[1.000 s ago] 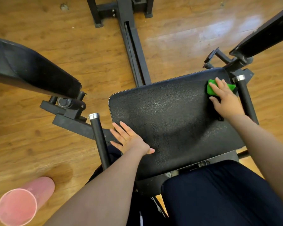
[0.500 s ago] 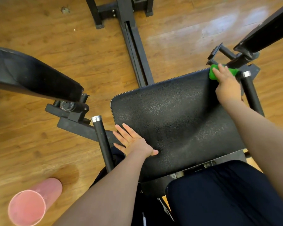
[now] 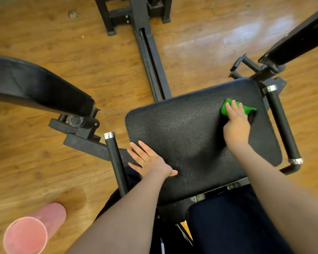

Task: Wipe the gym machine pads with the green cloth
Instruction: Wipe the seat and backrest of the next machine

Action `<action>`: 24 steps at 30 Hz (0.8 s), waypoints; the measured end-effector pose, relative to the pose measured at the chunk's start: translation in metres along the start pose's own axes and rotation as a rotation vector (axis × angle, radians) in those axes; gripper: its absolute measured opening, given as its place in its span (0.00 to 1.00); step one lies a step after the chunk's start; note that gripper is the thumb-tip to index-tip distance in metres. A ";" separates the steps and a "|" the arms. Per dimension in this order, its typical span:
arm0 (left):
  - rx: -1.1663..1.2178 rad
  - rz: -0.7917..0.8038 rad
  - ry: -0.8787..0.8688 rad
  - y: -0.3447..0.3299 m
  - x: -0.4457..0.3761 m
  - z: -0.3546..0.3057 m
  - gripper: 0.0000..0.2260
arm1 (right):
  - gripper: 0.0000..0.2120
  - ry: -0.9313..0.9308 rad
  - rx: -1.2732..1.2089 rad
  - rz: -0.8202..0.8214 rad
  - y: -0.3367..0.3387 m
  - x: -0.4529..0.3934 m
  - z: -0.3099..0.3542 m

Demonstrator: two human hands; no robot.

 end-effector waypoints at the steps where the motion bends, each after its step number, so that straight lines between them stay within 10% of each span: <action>1: 0.003 -0.006 -0.001 0.000 0.000 0.000 0.69 | 0.31 0.027 -0.015 0.001 -0.006 0.007 0.012; 12: 0.003 -0.259 -0.352 -0.008 0.004 0.036 0.60 | 0.29 0.498 -0.001 0.269 -0.050 0.075 0.158; 24: 0.098 -0.240 -0.261 -0.009 0.001 0.055 0.52 | 0.23 0.935 0.163 0.469 -0.076 0.107 0.208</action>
Point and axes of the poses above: each hand's wrist, its own x-axis away from the middle knuckle, its own y-axis out of the back of the hand, z = x × y, the point moved 4 cm from there along -x, towards the middle knuckle, and after that the axes turned 6 degrees about y, right-handed, at the moved point
